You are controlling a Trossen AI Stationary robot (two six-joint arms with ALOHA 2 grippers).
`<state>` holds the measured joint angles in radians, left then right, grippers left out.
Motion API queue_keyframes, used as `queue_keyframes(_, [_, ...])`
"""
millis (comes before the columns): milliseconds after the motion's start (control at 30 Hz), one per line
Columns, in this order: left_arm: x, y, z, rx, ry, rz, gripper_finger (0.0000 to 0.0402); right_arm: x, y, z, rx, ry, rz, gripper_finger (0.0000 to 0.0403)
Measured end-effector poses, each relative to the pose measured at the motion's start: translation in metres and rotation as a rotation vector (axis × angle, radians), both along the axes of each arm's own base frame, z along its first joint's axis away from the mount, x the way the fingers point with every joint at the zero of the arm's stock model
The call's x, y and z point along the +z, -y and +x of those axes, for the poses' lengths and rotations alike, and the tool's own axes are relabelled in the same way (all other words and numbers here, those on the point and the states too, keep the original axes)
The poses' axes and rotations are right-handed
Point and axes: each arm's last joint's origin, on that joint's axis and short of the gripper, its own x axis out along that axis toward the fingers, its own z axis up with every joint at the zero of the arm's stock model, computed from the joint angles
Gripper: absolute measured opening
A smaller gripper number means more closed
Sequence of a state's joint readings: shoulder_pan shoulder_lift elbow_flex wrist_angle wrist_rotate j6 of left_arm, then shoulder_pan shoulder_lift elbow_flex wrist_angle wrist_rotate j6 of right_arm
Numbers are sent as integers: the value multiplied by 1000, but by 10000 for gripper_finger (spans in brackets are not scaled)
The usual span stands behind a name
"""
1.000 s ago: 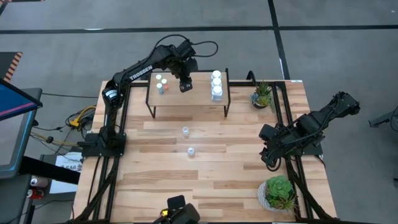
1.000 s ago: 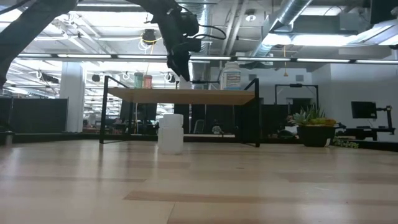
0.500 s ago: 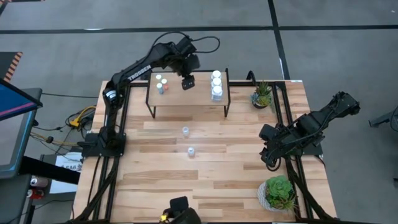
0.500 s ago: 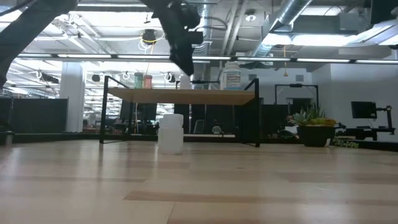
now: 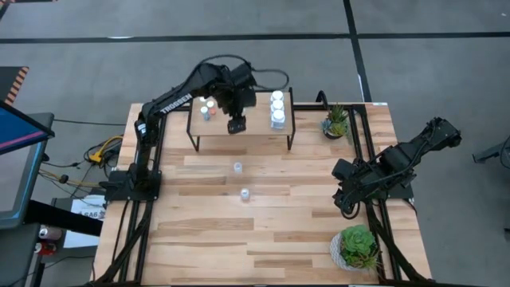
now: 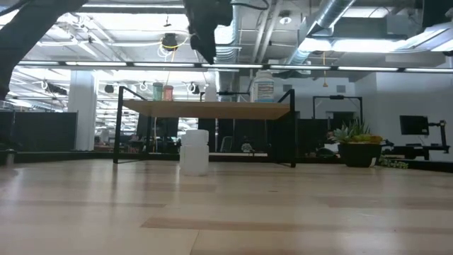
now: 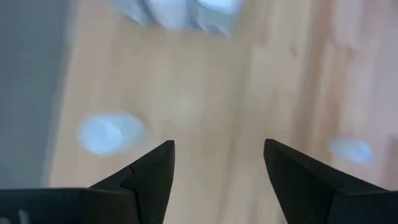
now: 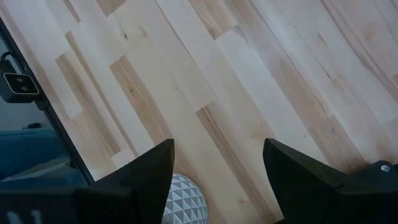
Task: Pick and place medicine bottles onto shelf by color
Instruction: Put the bottom small transparent pill bottle on the shelf aligned with the other small transparent pill bottle
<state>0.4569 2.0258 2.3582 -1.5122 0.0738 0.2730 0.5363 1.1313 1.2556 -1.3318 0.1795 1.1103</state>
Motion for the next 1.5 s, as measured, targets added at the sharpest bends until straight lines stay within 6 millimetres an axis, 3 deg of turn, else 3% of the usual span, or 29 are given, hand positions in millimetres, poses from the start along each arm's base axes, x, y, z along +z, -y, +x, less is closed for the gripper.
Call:
queue_keyframes(300, [9,69,10,-122,-26,-32,233,0,0,0,1,0,0,270])
queue_keyframes(767, [11,128,19,-209,-19,-61,233,0,-6,-4,46,1,-4,270])
queue_keyframes(900, [12,147,12,-236,-32,-62,233,0,-11,-7,49,2,4,270])
queue_keyframes(1067, [-12,166,-9,-158,-170,6,233,0,-15,-9,45,19,-12,270])
queue_keyframes(1167, [-32,177,-18,-97,-155,12,233,0,-16,-10,48,28,-22,270])
queue_keyframes(1333, [-78,198,-15,-102,-17,-18,233,0,-14,-8,33,30,-21,270])
queue_keyframes(1500, [-119,211,-12,-112,-3,-52,233,0,-14,-7,27,33,-22,270])
